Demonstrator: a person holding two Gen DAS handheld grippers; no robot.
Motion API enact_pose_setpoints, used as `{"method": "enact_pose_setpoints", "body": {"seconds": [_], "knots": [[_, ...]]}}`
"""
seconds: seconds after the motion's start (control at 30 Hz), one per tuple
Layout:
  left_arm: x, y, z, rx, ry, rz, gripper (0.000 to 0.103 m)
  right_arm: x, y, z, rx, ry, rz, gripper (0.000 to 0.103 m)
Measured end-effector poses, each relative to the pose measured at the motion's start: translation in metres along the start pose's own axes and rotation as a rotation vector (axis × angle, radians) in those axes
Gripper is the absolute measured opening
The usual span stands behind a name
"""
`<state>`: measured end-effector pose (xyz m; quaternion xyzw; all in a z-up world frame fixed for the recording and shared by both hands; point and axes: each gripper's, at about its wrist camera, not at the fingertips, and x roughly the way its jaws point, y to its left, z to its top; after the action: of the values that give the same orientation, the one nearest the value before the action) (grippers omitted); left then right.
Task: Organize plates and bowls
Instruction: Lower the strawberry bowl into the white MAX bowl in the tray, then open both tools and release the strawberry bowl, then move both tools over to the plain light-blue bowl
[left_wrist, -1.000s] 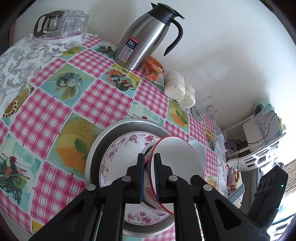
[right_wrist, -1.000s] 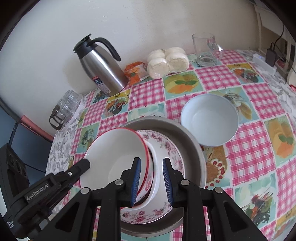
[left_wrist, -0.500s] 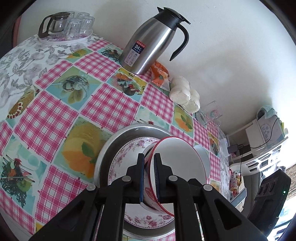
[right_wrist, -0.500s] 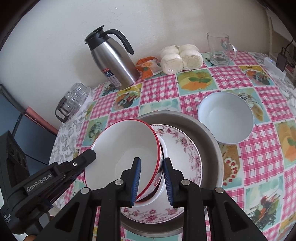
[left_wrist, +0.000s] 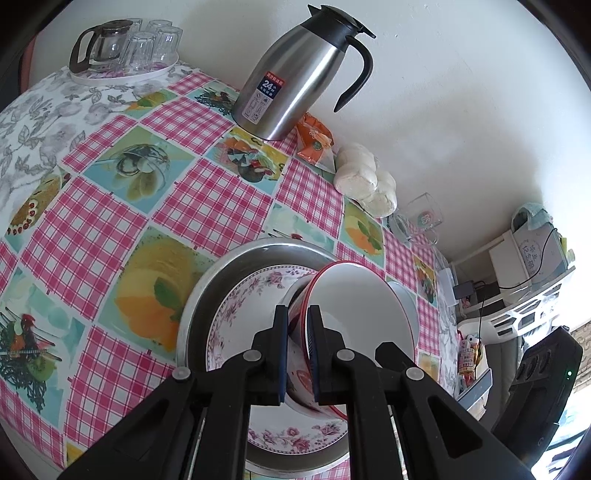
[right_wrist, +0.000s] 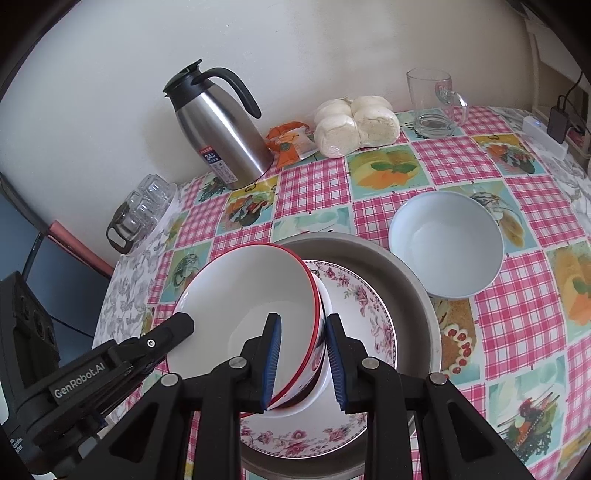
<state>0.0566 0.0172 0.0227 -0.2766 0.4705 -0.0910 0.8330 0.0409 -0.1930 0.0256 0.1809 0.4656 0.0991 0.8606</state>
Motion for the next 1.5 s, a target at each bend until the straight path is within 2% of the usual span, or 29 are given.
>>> {"method": "enact_pose_setpoints", "body": {"seconds": [0.2, 0.37, 0.4, 0.43, 0.47, 0.5, 0.67, 0.7, 0.77, 0.83, 0.9, 1.1, 1.13, 1.2, 1.4, 1.5], "knots": [[-0.005, -0.002, 0.001, 0.001, -0.003, 0.004, 0.01, 0.0, -0.003, 0.0, 0.005, 0.014, -0.009, 0.028], [-0.014, -0.012, 0.003, 0.036, -0.036, 0.047, 0.012, -0.008, -0.005, 0.003, -0.01, -0.005, -0.039, 0.028], [-0.014, -0.012, 0.003, 0.04, -0.038, 0.05, 0.017, -0.01, -0.007, 0.004, -0.009, -0.01, -0.045, 0.029], [-0.015, -0.014, 0.003, 0.045, -0.041, 0.058, 0.022, -0.012, -0.009, 0.005, -0.008, -0.015, -0.053, 0.037], [-0.015, -0.015, 0.003, 0.049, -0.042, 0.063, 0.034, -0.014, -0.01, 0.007, -0.005, -0.019, -0.058, 0.047], [-0.015, -0.017, 0.002, 0.055, -0.046, 0.072, 0.045, -0.016, -0.012, 0.007, -0.003, -0.024, -0.065, 0.05], [-0.017, -0.024, 0.001, 0.063, -0.063, 0.115, 0.07, -0.025, -0.021, 0.013, -0.005, -0.049, -0.113, 0.064], [-0.017, -0.025, 0.0, 0.066, -0.068, 0.128, 0.073, -0.027, -0.022, 0.013, -0.008, -0.053, -0.123, 0.066], [-0.018, -0.027, 0.0, 0.071, -0.078, 0.162, 0.075, -0.029, -0.025, 0.015, -0.012, -0.055, -0.137, 0.08], [-0.018, -0.028, -0.002, 0.074, -0.091, 0.202, 0.077, -0.031, -0.027, 0.015, -0.016, -0.06, -0.145, 0.085], [-0.018, -0.029, -0.002, 0.075, -0.1, 0.225, 0.087, -0.031, -0.028, 0.015, -0.019, -0.058, -0.143, 0.086], [-0.02, -0.032, -0.005, 0.086, -0.151, 0.295, 0.089, -0.035, -0.029, 0.015, -0.046, -0.07, -0.135, 0.103], [-0.019, -0.033, -0.005, 0.09, -0.156, 0.302, 0.09, -0.036, -0.029, 0.015, -0.048, -0.075, -0.131, 0.103], [-0.018, -0.038, -0.006, 0.105, -0.162, 0.315, 0.098, -0.038, -0.032, 0.016, -0.048, -0.079, -0.124, 0.103], [-0.02, -0.058, -0.009, 0.155, -0.192, 0.327, 0.098, -0.046, -0.049, 0.019, -0.037, -0.101, -0.134, 0.103], [-0.026, -0.072, -0.01, 0.166, -0.234, 0.291, 0.098, -0.053, -0.063, 0.022, -0.013, -0.123, -0.141, 0.103]]}}
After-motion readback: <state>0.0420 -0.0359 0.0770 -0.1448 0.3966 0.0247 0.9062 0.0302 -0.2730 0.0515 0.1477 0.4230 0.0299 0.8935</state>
